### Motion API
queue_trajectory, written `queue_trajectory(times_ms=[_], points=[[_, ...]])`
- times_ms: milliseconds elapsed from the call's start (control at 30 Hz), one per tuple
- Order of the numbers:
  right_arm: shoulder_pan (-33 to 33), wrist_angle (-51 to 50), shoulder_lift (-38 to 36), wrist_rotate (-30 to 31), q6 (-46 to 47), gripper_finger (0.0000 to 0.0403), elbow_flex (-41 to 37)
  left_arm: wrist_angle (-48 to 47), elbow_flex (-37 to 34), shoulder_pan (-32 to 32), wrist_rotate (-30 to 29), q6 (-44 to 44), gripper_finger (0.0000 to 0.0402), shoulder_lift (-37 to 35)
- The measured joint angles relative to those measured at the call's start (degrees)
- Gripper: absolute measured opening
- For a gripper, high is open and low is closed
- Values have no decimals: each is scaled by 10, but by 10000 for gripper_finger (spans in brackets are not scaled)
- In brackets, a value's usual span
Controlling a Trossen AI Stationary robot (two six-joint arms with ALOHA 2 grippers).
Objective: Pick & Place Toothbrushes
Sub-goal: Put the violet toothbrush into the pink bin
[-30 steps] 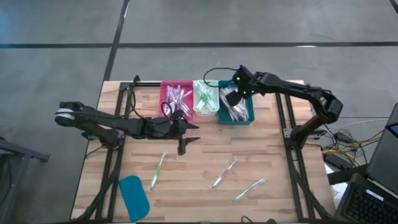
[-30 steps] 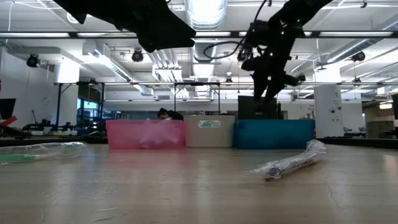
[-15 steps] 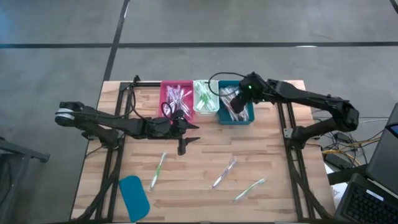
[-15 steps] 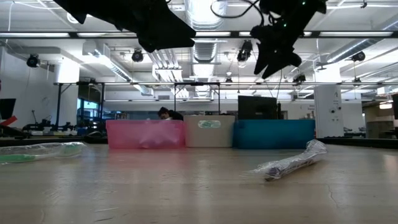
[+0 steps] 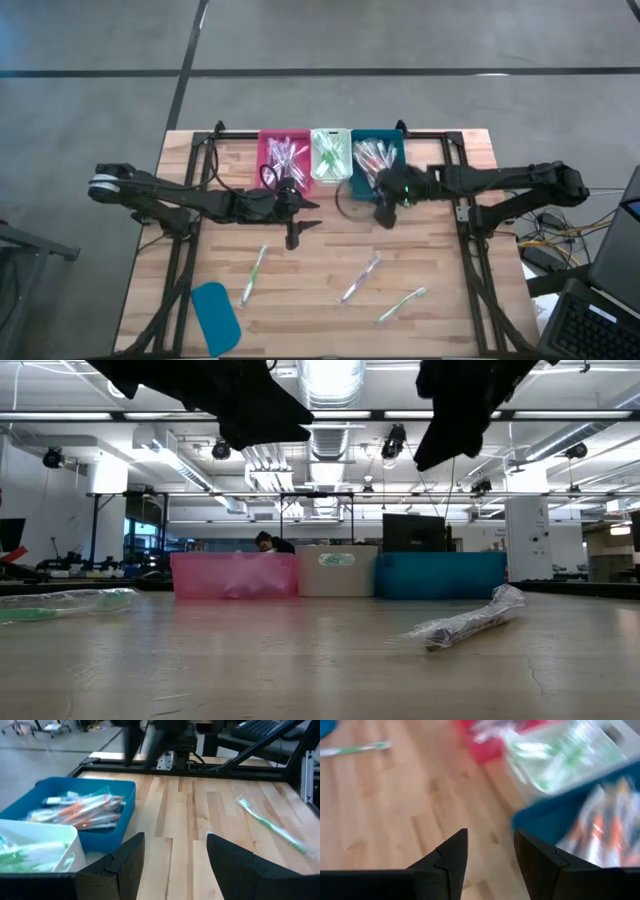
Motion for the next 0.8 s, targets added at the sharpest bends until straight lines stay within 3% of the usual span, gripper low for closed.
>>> queue_trajectory(times_ms=[300,633,800], points=[[164,66,0,56,-91,128,-1,-11,0,0,5,-34,217,0],[309,96,0,55,-323,96,-11,-89,0,0,74,-87,216,-1],[331,96,3,55,-299,71,-21,-134,0,-1,84,-99,216,-1]])
